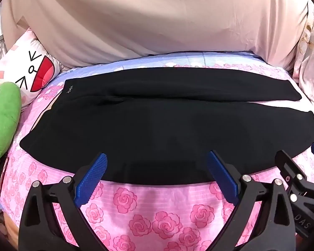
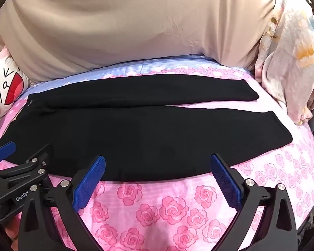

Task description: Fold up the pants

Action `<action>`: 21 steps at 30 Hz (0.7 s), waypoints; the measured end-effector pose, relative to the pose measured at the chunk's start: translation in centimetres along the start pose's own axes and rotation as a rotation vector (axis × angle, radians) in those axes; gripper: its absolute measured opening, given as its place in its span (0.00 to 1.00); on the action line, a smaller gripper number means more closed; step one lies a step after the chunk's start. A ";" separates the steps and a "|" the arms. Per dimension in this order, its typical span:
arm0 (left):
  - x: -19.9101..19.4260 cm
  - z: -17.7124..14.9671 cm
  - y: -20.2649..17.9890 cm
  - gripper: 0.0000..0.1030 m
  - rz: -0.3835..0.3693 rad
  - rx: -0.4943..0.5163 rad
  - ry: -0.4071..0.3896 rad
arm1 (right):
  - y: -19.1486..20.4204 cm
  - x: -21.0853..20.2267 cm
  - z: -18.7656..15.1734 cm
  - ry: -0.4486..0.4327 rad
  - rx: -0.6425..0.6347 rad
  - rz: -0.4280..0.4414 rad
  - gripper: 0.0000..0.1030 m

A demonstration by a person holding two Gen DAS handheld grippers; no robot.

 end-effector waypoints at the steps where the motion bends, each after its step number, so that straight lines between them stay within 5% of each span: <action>1: 0.2 0.0 0.1 0.92 0.000 -0.003 0.002 | 0.0 0.1 0.1 0.000 0.001 -0.002 0.95; 21: 0.9 0.8 0.3 0.95 0.005 -0.007 0.011 | 0.1 0.5 0.9 -0.004 -0.013 -0.067 0.95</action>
Point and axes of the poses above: each gripper's, at about its wrist camera, not at the fingertips, and x roughly the way its jaws point, y to its left, z to its top, the point moved 10 cm from there along x, roughly the way its jaws point, and after that the axes turned 13 degrees about y, right-handed, at the moved point
